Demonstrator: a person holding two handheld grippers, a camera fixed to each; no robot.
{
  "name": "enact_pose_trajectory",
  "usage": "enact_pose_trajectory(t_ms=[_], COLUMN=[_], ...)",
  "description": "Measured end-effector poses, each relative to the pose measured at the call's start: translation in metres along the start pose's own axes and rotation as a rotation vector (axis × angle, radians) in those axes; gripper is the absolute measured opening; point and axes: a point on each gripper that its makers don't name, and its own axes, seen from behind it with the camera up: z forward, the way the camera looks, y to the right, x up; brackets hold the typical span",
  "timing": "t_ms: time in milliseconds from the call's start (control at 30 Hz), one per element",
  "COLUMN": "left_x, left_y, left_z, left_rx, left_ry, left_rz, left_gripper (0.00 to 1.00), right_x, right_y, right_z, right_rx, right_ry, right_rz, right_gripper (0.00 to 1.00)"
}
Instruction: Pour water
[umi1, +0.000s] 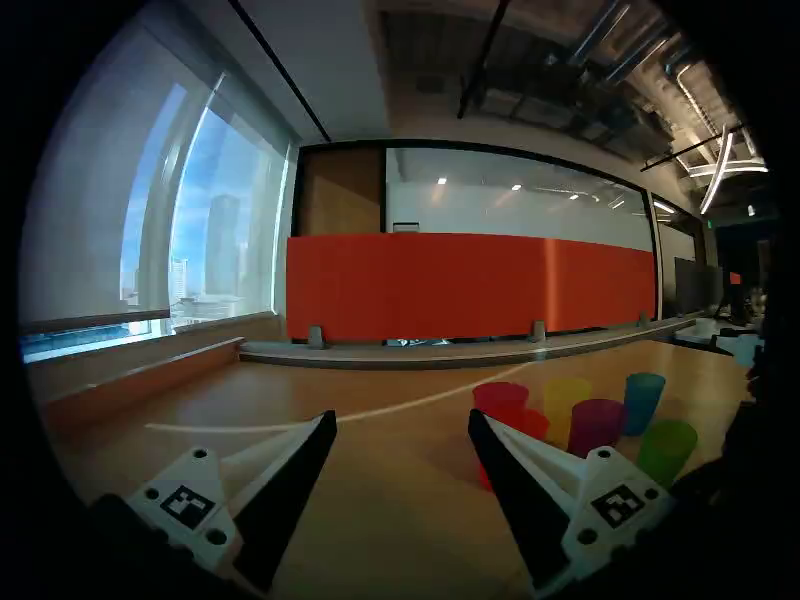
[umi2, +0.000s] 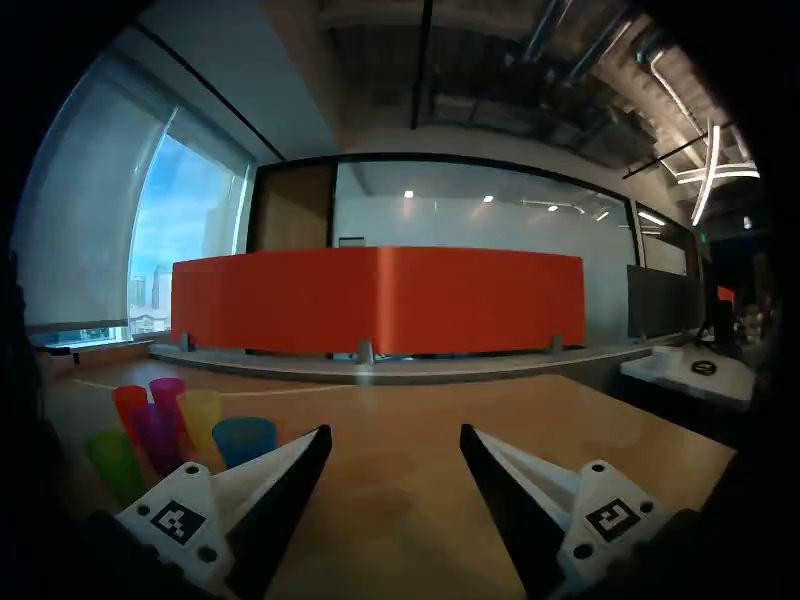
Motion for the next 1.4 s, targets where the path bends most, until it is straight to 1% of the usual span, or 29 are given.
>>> enact_pose_trajectory(t_ms=[767,1067,1267,1400], left_x=[-0.0022,-0.0021,-0.0014,-0.0042], left_y=[0.0005,0.0034,0.0015,-0.0011], left_z=[-0.0009,-0.0006,-0.0008,0.0018], left_rx=[-0.001,-0.015,-0.009,-0.003], left_ry=[-0.001,0.000,-0.004,-0.024], left_rz=[0.000,0.001,0.000,0.010], left_gripper=[0.98,0.98,0.98,0.98], right_x=[-0.0008,-0.0015,-0.0019,-0.0040], right_y=[-0.0002,0.0003,0.0022,0.0016], right_z=[-0.0009,0.0002,0.0023,0.0049], right_rx=[0.000,-0.001,-0.015,-0.014], right_ry=[0.000,0.000,-0.003,-0.024], right_rz=[0.000,-0.001,-0.003,-0.001], right_gripper=[0.99,0.99,0.99,0.99])
